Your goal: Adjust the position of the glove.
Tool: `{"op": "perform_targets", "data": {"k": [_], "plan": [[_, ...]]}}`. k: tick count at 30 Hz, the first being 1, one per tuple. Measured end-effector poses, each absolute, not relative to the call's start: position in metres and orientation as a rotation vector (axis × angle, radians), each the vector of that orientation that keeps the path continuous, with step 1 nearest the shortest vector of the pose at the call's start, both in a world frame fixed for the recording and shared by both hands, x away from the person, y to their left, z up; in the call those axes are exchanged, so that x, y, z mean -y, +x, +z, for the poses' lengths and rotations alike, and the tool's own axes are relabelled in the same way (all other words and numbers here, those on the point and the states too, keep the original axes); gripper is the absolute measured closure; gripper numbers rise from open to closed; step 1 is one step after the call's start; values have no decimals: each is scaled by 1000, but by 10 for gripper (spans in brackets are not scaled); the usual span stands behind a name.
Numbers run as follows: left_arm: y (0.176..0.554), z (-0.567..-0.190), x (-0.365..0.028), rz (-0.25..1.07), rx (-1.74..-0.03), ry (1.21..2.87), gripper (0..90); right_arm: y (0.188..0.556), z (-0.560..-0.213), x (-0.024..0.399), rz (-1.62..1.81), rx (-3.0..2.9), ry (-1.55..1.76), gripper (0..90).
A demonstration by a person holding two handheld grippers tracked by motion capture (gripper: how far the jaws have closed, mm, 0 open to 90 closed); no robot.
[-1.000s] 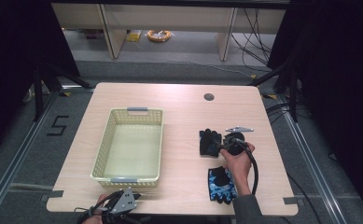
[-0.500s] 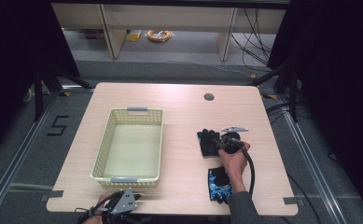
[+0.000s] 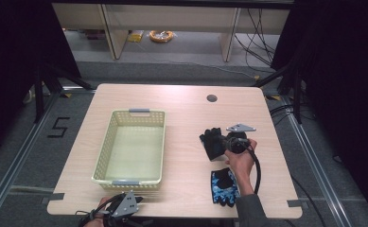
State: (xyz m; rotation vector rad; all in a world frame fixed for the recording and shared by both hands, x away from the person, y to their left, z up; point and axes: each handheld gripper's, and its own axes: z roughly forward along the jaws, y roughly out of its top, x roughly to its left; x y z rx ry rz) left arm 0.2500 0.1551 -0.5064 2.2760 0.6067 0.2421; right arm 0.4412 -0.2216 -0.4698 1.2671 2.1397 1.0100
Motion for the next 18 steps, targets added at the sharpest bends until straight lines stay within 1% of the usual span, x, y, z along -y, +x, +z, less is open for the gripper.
{"op": "perform_targets", "data": {"k": [1, 4, 6, 9, 12, 14, 16, 17, 18], "plan": [[250, -506, -155, 242, -607, 2276, 212, 441, -470, 222, 1010, -2140, 1267, 900], [250, -506, -155, 248, -609, 2271, 212, 429, -443, 217, 1018, -2173, 1133, 900], [250, -507, -155, 238, -604, 2274, 212, 426, -438, 215, 1032, -2169, 1105, 900], [250, -507, -154, 240, -606, 2272, 212, 409, -422, 208, 1103, -2251, 1041, 900], [249, -506, -156, 259, -614, 2268, 212, 401, -419, 203, 1128, -2302, 995, 900], [249, -505, -155, 254, -609, 2261, 212, 387, -420, 199, 1177, -2376, 931, 900], [249, -505, -154, 237, -599, 2268, 212, 385, -420, 198, 1202, -2407, 898, 900], [249, -505, -154, 266, -602, 2275, 212, 380, -420, 197, 1218, -2420, 885, 900], [250, -505, -154, 265, -601, 2277, 212, 372, -419, 195, 1251, -2467, 858, 900]]}}
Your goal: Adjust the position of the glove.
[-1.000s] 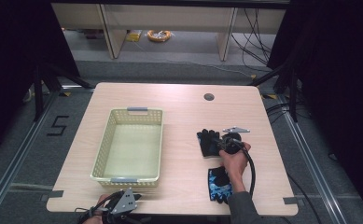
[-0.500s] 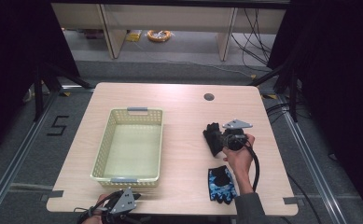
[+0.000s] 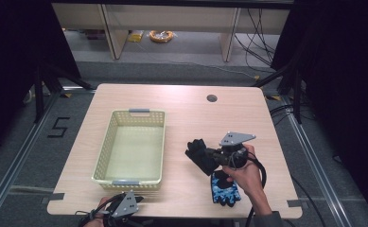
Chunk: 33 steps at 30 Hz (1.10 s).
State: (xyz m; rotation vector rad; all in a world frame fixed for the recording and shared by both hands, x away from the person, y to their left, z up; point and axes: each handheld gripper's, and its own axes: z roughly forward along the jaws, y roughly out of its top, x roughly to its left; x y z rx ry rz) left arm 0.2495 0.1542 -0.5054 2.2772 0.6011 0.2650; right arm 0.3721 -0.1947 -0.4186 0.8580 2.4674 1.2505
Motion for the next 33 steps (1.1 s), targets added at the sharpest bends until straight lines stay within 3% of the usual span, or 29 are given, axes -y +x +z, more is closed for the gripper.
{"op": "perform_targets", "data": {"k": [17, 33], "plan": [[251, -507, -155, 248, -624, 2269, 214, 336, -435, 175, 1294, -2719, 535, 900], [251, -509, -154, 238, -622, 2276, 216, 371, -468, 163, 975, -2897, 472, 899]]}}
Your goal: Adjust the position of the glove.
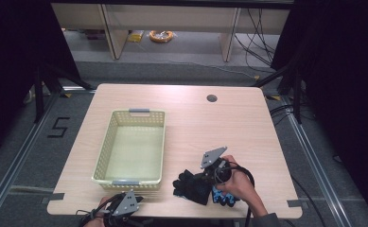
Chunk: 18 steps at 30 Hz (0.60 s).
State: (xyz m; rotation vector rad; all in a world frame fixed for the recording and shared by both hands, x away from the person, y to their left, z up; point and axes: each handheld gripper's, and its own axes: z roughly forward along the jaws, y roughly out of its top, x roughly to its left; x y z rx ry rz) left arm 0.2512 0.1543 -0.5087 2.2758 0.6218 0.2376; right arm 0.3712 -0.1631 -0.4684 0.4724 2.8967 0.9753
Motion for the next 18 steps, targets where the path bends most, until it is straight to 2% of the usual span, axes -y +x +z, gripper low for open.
{"op": "perform_targets", "data": {"k": [11, 16, 17, 18], "plan": [[250, -508, -154, 243, -619, 2269, 217, 384, -479, 158, 914, -2890, 440, 884], [250, -508, -154, 239, -614, 2271, 216, 385, -479, 158, 909, -2860, 483, 837], [250, -508, -154, 237, -617, 2273, 217, 385, -478, 159, 917, -2844, 506, 775], [250, -508, -154, 237, -617, 2273, 216, 385, -478, 159, 917, -2844, 506, 775]]}}
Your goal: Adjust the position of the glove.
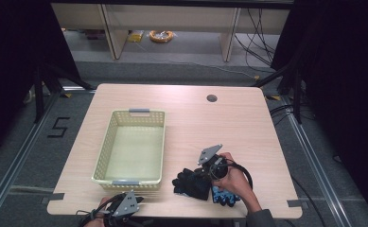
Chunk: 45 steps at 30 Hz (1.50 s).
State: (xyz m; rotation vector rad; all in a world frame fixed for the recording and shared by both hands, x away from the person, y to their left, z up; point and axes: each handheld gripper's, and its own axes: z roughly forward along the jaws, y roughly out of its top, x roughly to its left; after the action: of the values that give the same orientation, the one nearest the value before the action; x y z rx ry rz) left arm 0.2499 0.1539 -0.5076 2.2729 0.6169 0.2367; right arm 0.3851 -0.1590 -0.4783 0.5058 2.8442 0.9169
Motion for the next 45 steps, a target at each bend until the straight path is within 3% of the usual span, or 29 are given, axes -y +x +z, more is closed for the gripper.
{"op": "perform_targets", "data": {"k": [5, 19, 20, 21, 23, 45], "plan": [[249, -508, -153, 232, -623, 2248, 216, 381, -464, 180, 982, -2739, 643, 721], [249, -507, -154, 244, -609, 2262, 216, 351, -452, 239, 864, -2608, 709, 725], [249, -507, -154, 244, -608, 2263, 216, 350, -453, 242, 838, -2604, 718, 740], [249, -506, -154, 244, -604, 2271, 217, 347, -456, 247, 824, -2606, 732, 829], [249, -506, -154, 251, -610, 2267, 217, 345, -458, 251, 814, -2601, 761, 900], [249, -507, -154, 245, -610, 2266, 218, 376, -488, 233, 720, -2595, 852, 900]]}}
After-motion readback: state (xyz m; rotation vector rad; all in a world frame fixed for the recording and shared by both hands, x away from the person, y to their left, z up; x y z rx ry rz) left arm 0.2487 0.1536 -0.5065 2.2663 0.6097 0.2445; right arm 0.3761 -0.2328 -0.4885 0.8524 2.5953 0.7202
